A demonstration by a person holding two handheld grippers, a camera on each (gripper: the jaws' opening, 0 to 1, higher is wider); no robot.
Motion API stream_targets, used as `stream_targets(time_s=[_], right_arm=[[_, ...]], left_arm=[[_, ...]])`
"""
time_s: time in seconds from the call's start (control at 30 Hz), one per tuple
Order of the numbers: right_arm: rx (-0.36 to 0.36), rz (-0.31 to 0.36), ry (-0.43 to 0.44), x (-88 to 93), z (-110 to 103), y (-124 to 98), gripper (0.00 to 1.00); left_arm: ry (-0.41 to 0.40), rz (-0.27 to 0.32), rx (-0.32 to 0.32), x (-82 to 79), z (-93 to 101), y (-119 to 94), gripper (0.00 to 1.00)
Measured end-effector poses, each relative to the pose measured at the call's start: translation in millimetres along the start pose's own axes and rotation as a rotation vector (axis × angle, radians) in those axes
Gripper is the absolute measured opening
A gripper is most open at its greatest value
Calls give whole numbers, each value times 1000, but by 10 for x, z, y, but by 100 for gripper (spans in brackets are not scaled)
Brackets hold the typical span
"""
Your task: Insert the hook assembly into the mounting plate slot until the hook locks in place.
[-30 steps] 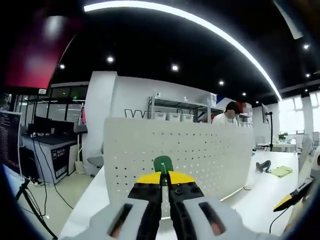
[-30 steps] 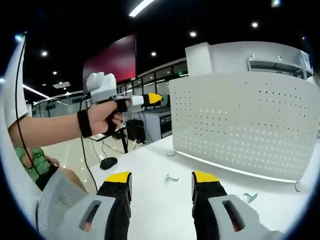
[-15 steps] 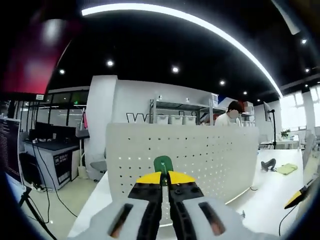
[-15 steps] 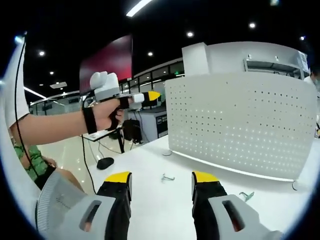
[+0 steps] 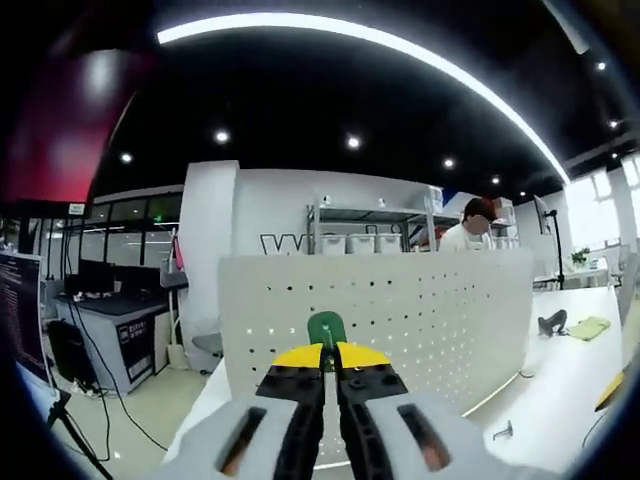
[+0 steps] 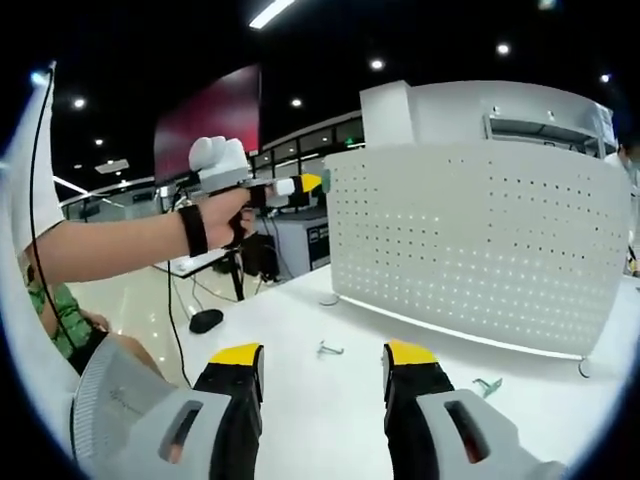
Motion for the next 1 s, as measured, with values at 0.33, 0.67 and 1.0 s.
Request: stream_targets(time_s=[0.33, 0.67, 1.0], right_arm=[[17, -30, -4, 58, -9, -54, 49], [32, -38, -31, 30, 29, -83, 49], [65, -38, -18, 36, 37, -103, 49]], left_arm=[[3, 20, -9, -16, -85, 157, 3], [31, 37, -23, -67, -108, 312, 3], [69, 46, -32, -77, -207, 453, 3]])
Point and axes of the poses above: the point that each gripper's makers call its tool centre point, and the gripper's own axes: y roughly forward along the fingers, z roughly to its right, x roughly out of its underside, the point moved 9 cm from there along -y, roughly backward along the fingers, and after that the axes turned 6 degrees about x, right-handed, at the moved point
